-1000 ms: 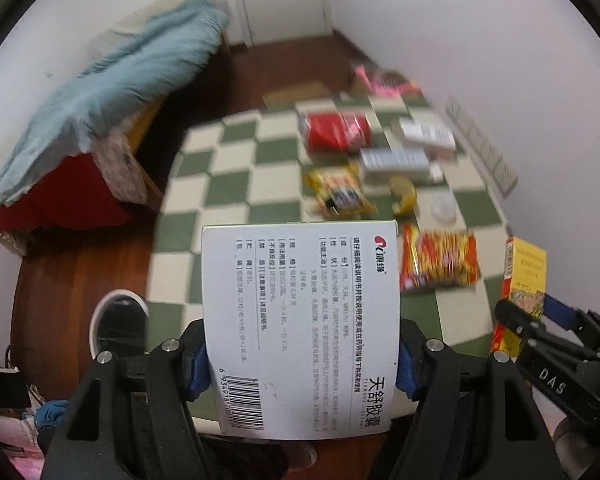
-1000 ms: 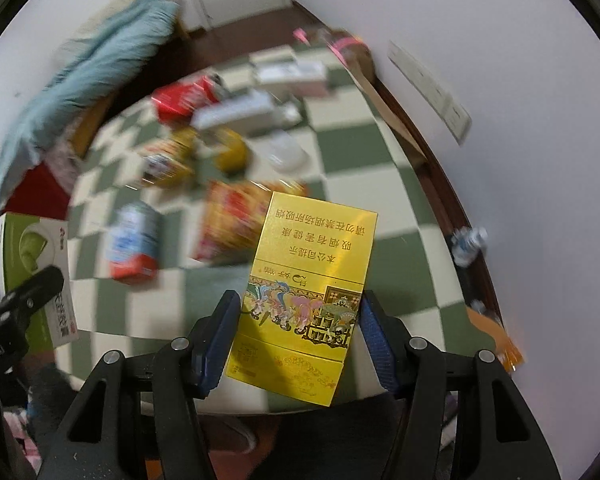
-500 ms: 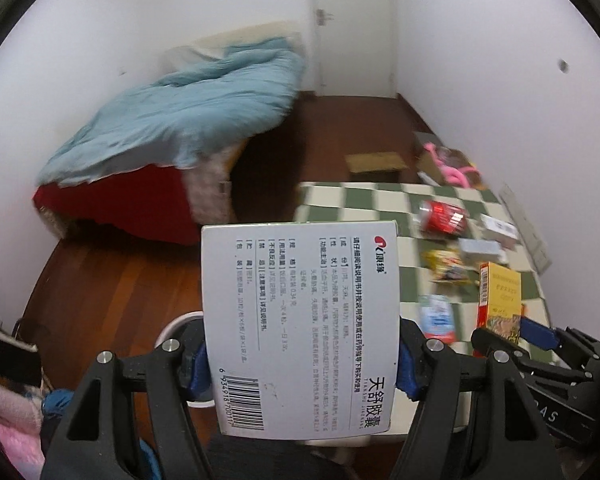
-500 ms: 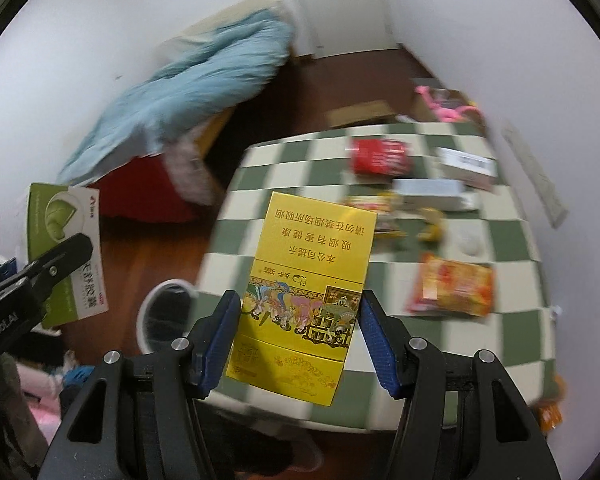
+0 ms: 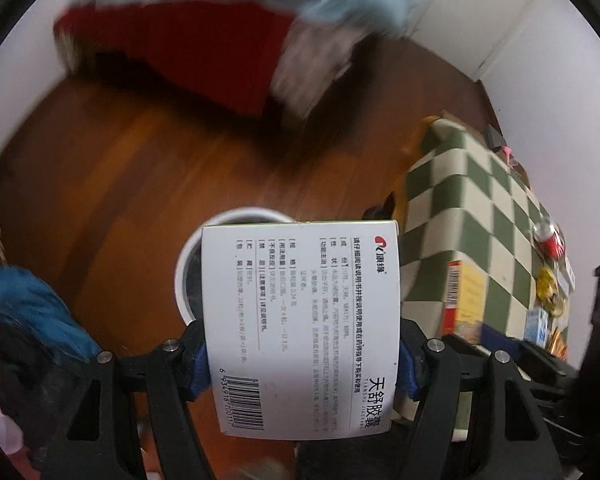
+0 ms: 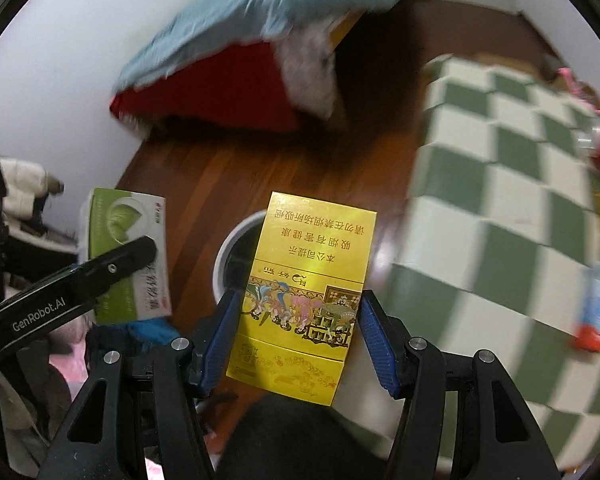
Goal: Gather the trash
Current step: 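Carry both boxes to the trash bin and open both tools to drop them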
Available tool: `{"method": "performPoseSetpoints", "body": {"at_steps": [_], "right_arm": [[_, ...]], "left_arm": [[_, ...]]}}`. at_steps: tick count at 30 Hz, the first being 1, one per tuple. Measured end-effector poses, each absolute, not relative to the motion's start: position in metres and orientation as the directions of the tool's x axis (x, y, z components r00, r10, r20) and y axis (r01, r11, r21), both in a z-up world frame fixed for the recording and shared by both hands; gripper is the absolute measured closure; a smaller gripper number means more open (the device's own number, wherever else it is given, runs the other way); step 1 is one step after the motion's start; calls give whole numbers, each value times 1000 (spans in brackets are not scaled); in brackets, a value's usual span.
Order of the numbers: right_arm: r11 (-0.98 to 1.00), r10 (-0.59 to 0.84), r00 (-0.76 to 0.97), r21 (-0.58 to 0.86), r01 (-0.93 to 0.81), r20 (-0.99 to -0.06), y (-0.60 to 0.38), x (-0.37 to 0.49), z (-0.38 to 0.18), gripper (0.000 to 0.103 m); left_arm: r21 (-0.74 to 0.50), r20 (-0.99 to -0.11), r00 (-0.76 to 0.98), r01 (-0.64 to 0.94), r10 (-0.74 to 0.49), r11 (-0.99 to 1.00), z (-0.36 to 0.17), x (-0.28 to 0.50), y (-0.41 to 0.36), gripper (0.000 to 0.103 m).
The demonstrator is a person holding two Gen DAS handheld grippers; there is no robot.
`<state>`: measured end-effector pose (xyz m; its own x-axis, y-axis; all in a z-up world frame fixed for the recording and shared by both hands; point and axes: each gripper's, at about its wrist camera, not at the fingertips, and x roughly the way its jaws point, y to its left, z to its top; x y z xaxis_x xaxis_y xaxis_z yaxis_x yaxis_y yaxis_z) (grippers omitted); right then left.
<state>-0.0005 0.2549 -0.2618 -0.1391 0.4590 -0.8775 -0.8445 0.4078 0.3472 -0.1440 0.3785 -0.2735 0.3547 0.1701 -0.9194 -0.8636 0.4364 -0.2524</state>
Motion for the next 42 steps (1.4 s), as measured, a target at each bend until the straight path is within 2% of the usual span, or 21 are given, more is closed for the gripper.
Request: {"method": "performPoseSetpoints", "body": {"at_steps": [5, 6, 7, 8, 13, 14, 15, 16, 17, 23, 32, 42], "right_arm": [[406, 348, -188, 328, -853, -919, 325, -19, -326, 41], [404, 330, -194, 324, -856, -924, 334, -22, -335, 41], [405, 306, -204, 321, -856, -930, 346, -24, -349, 41], [407, 289, -207, 316, -857, -935, 355, -26, -357, 41], [411, 222, -247, 320, -853, -943, 388, -34, -395, 39], [409, 211, -249, 317, -856, -945, 392, -35, -400, 33], [408, 202, -246, 310, -859, -948, 396, -37, -404, 14], [407, 197, -243, 305, -861, -950, 398, -33, -408, 5], [404, 188, -232, 291, -867, -954, 400, -34, -409, 0], [363, 143, -126, 171, -916, -982, 397, -45, -399, 0], [313, 140, -31, 74, -947, -990, 357, -53, -364, 0], [299, 205, -29, 91, -950, -978, 311, -51, -315, 0]], "left_arm": [[-299, -934, 347, -887, 82, 350, -325, -157, 426, 27], [-299, -937, 341, -893, 71, 336, -333, -159, 432, 23], [-300, -939, 337, -897, 64, 323, -336, -161, 436, 9], [-304, -940, 337, -900, 57, 313, -340, -163, 439, 1], [-238, -956, 274, -932, 103, 273, -346, -189, 445, 1], [-194, -962, 237, -943, 134, 272, -345, -193, 441, 1], [-157, -966, 205, -950, 158, 271, -345, -198, 442, 1], [-125, -968, 176, -956, 177, 267, -345, -199, 440, 1], [-96, -970, 150, -960, 194, 262, -344, -202, 438, 1], [7, -965, 56, -971, 257, 238, -345, -214, 416, 1], [29, -961, 40, -969, 273, 245, -330, -216, 384, 1], [52, -934, 47, -963, 354, 264, -278, -215, 340, 1]]}}
